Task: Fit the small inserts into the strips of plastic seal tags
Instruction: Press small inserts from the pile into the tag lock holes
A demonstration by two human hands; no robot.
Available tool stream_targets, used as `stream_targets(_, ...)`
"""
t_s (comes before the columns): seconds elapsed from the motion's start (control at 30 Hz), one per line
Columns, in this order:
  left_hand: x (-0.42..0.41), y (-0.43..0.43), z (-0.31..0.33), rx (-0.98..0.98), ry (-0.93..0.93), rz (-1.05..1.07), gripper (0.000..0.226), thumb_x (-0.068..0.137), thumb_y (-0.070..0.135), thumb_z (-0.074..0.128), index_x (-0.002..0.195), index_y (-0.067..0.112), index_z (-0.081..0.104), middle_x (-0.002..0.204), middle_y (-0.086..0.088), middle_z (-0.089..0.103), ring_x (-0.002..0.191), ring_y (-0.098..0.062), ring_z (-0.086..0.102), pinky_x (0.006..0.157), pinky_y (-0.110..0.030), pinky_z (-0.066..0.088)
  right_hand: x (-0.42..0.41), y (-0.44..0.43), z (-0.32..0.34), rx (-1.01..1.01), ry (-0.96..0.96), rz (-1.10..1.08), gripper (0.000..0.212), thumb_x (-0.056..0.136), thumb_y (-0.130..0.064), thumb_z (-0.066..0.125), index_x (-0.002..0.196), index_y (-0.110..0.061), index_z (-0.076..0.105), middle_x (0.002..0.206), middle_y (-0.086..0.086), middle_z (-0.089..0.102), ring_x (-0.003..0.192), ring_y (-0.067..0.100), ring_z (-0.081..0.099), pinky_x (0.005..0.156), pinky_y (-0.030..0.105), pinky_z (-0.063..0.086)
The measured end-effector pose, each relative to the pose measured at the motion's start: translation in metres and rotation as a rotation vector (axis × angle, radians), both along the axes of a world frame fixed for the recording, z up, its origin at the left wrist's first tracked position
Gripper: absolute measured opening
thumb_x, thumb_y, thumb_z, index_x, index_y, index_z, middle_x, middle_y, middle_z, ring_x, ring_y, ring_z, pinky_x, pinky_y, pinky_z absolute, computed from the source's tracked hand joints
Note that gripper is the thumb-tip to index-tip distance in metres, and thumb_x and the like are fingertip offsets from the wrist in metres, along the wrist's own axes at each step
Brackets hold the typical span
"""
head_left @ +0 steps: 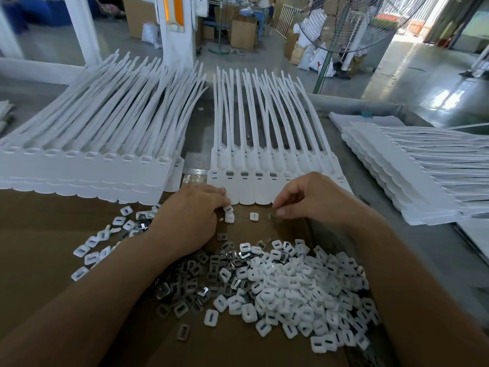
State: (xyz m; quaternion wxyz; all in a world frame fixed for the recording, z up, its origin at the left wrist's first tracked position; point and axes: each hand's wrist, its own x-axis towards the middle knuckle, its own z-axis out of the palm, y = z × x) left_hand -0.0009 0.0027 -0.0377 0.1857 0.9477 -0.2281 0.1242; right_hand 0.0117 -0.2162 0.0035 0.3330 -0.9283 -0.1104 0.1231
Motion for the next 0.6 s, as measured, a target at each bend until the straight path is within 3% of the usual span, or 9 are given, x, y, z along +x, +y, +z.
stream_targets(0.13, -0.001, 0.000, 0.000, -0.001, -0.001, 0.004, 0.045, 0.081, 0.002, 0.047, 0.118, 0.024, 0.061, 0.132, 0.009, 0.052, 0.120, -0.004, 0.042, 0.083, -0.001, 0.011, -0.005, 0.015, -0.002, -0.138, -0.037, 0.042, 0.015, 0.075, -0.022, 0.075, 0.071, -0.032, 0.065, 0.069, -0.021, 0.060, 0.066, -0.008, 0.056, 0.055, 0.002, 0.039)
stream_targets(0.43, 0.001, 0.000, -0.001, 0.015, 0.006, 0.006, 0.045, 0.082, 0.003, 0.047, 0.120, 0.024, 0.059, 0.134, 0.009, 0.049, 0.122, -0.005, 0.041, 0.081, -0.001, 0.011, -0.008, 0.022, 0.001, -0.316, -0.079, 0.070, 0.008, 0.080, -0.020, 0.070, 0.088, -0.018, 0.066, 0.072, -0.018, 0.049, 0.078, 0.005, 0.051, 0.072, 0.019, 0.041)
stream_targets(0.6, 0.001, 0.000, -0.001, 0.004, 0.019, 0.012, 0.046, 0.082, 0.003, 0.045, 0.121, 0.024, 0.059, 0.135, 0.010, 0.048, 0.124, -0.006, 0.039, 0.088, -0.007, 0.015, -0.009, 0.021, 0.000, -0.353, -0.083, 0.106, 0.008, 0.085, -0.020, 0.064, 0.085, -0.021, 0.056, 0.075, -0.017, 0.045, 0.078, 0.005, 0.046, 0.067, 0.019, 0.037)
